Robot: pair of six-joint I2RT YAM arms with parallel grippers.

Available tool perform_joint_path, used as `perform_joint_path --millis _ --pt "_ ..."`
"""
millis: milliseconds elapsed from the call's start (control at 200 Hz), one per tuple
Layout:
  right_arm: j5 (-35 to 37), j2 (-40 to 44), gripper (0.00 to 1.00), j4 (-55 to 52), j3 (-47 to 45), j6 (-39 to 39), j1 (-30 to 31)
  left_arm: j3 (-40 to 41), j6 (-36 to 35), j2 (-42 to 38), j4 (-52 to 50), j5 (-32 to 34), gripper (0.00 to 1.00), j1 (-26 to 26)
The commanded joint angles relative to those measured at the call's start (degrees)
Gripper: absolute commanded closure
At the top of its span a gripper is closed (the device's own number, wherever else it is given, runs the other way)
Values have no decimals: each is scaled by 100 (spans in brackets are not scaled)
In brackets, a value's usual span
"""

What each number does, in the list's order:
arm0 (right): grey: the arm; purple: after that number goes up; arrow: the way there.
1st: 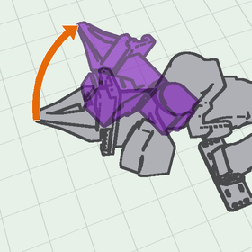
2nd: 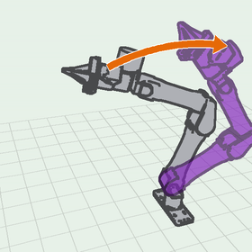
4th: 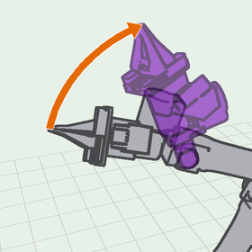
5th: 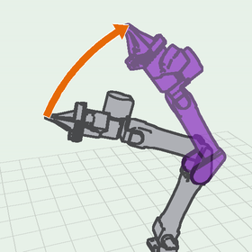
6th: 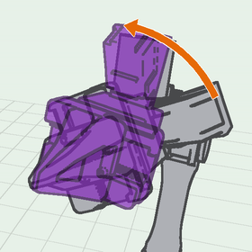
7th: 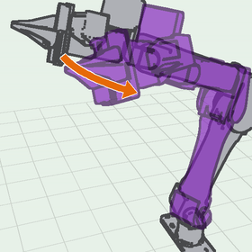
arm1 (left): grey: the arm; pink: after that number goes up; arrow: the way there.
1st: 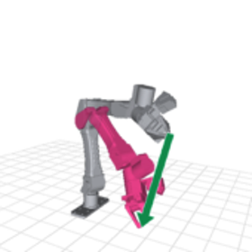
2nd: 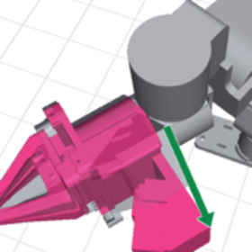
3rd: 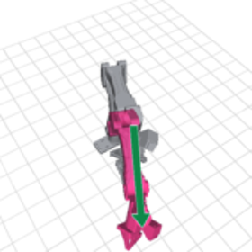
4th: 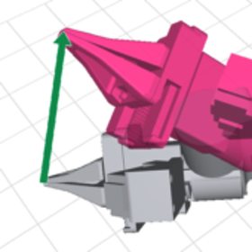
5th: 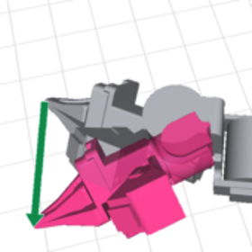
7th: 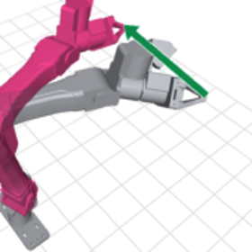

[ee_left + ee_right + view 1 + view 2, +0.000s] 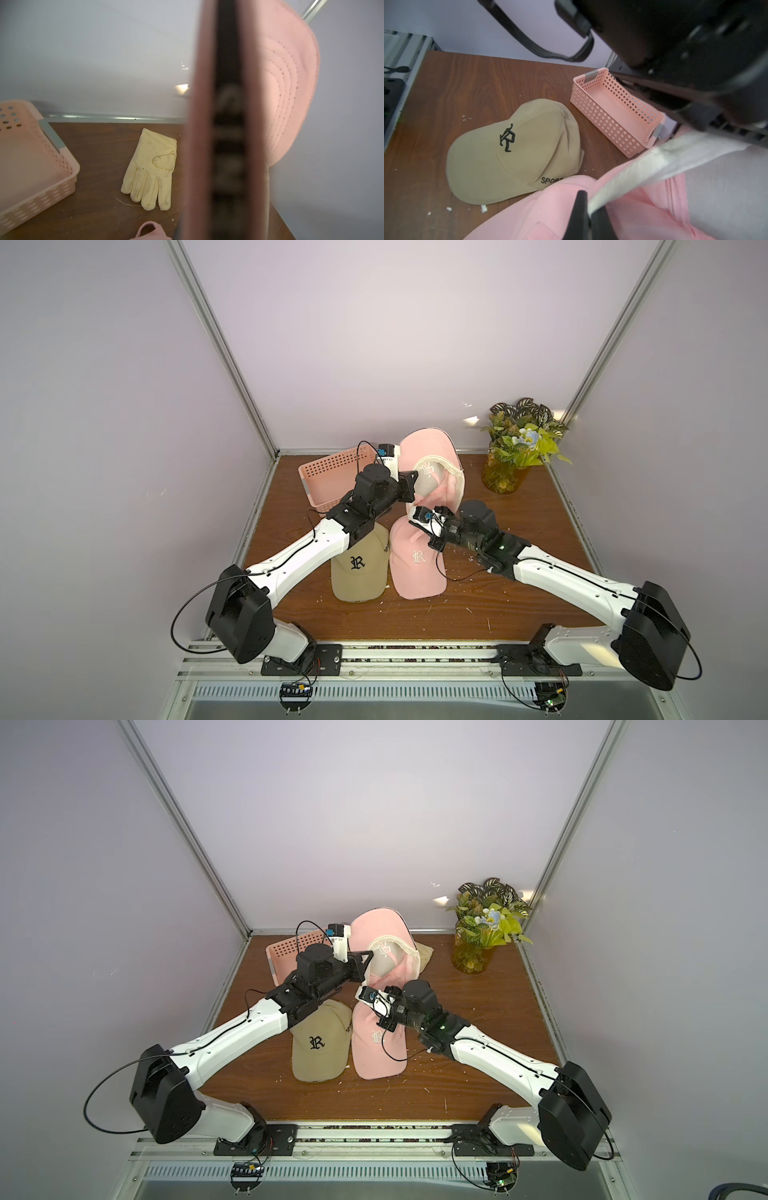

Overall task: Turn the baseball cap inside out
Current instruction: Turn over the baseball cap.

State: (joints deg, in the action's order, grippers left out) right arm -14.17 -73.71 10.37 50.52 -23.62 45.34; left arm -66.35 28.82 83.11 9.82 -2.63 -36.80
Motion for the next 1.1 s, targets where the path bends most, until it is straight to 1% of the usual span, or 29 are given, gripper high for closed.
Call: perform_joint_path --millis 0,25,55,135,195,280,375,470,515,560,625,721,806,871,931,1016,1096 --pt "-444 404 77 -179 -108 422 62 96 -898 -39 839 -6 100 48" --pt "-101 501 66 -64 -175 497 58 127 -920 -65 831 -18 100 49" --pt "187 638 58 127 -258 615 59 170 -939 -97 813 -78 100 48" --pt "643 987 49 483 -439 724 55 268 -1038 -199 757 -252 100 49" --pt "889 1227 46 677 -537 808 56 313 -1025 -263 668 -391 100 49" --pt "1406 1430 45 932 -597 996 55 318 -909 -313 565 -646 100 45" --pt "2092 1411 47 1066 -519 1052 56 298 -763 -331 532 -888 100 46" --pt "2681 1224 57 1215 -374 1109 56 268 -572 -331 529 -1218 100 49" --pt "2818 1119 61 1371 -319 1093 56 254 -489 -330 531 -1402 100 44" --pt "2924 990 68 1601 -308 1063 54 245 -407 -338 529 -1533 100 45" --pt "2960 779 70 1847 -252 976 54 254 -328 -348 529 -1659 100 41" --pt "3327 356 70 2094 -110 985 55 229 -234 -357 533 -1910 100 46" --pt "3753 -85 69 1983 133 1067 55 184 -98 -374 555 -2117 100 48" --pt "3907 -372 63 1896 261 1168 59 166 -30 -392 573 -2204 100 49" --pt "3959 -557 60 1819 313 1264 49 146 -3 -414 553 -2252 100 49" --pt "3968 -734 54 1663 318 1407 44 157 42 -485 522 -2136 100 47" --pt "4155 -853 49 1496 309 1536 10 175 61 -575 492 -1989 100 43"
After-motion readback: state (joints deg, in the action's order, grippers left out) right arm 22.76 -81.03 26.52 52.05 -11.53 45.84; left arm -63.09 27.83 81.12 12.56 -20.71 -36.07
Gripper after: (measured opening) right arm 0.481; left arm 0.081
